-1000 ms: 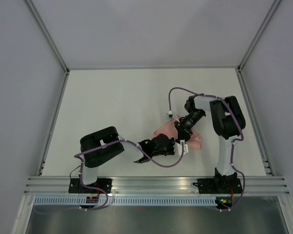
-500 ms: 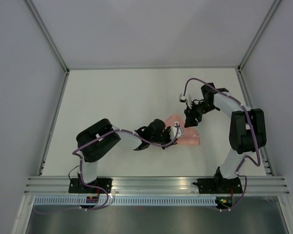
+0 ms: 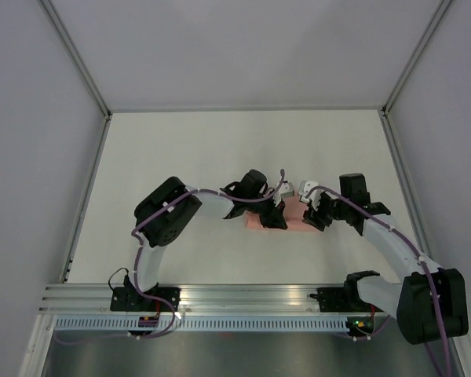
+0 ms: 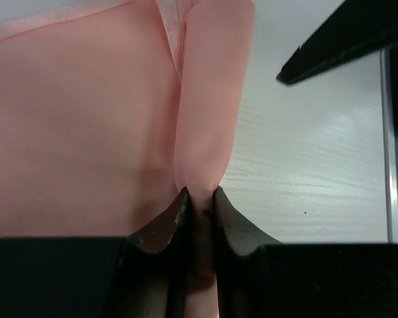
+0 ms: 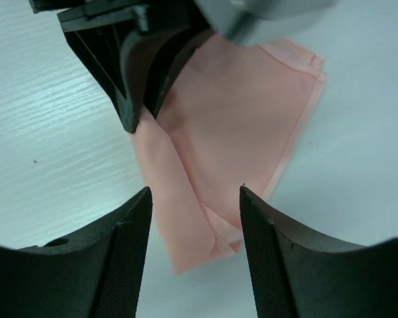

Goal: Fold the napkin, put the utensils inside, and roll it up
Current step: Roll the napkin at the center of the board.

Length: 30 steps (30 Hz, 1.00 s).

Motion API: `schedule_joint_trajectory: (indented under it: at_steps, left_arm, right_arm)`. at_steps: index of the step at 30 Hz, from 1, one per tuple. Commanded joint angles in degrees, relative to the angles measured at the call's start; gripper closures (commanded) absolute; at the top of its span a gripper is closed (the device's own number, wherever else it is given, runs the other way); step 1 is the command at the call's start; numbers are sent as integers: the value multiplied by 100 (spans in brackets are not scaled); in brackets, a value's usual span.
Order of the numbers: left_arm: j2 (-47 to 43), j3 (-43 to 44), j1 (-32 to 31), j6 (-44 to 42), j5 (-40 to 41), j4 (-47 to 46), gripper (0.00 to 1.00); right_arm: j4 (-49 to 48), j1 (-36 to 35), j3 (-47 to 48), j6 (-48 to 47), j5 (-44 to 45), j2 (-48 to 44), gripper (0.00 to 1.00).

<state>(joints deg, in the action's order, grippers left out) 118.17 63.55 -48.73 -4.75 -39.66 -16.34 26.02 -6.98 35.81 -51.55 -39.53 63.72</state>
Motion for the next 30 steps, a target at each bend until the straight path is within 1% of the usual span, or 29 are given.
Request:
schedule_joint_trajectory:
  at_steps: [1, 3, 4, 5, 6, 8, 15, 21, 24, 25, 28, 29, 30]
  left_arm:
    - [681, -89, 153, 414, -199, 1599, 98]
    - [777, 8, 197, 570, -288, 1861, 98]
    - [795, 34, 215, 581, -331, 1888, 98]
    - [813, 61, 224, 598, -341, 1906, 98]
    - [865, 96, 232, 616, -358, 1941, 98]
    - [918, 166, 267, 651, -402, 2064, 98]
    - [1077, 360, 346, 748, -560, 2240, 98]
    - [1129, 395, 417, 835, -587, 2293, 98]
    - [1156, 448, 417, 897, -578, 2328, 91]
    - [1173, 465, 426, 906, -595, 2337, 91]
    - [1165, 500, 435, 941, -534, 2328, 90]
    - [1147, 501, 435, 950, -508, 2328, 87]
    - [1112, 501, 435, 1002, -464, 2302, 87]
  right_arm:
    - [-1150, -443, -459, 101, 497, -167, 39]
    - [-1658, -838, -828, 136, 997, -237, 38]
    - [-1827, -979, -943, 145, 1165, -264, 39]
    - [-2142, -1268, -1049, 163, 1297, -290, 39]
    - [-2276, -1384, -1241, 180, 1403, -308, 38]
    - [-2469, -1699, -1322, 207, 1685, -282, 38]
    - [-2839, -2140, -1322, 224, 2054, 166, 37]
    - [-2866, -2316, -1296, 198, 2160, 544, 40]
    - [-2848, -2325, -1244, 242, 2151, 676, 42]
    - [-2831, -2325, -1209, 294, 2125, 720, 43]
    - [-2769, -2325, -1103, 417, 2046, 913, 55]
    - [-2708, -2325, -1059, 444, 2028, 1009, 64]
    - [-2699, -2325, -1024, 470, 2011, 1054, 69]
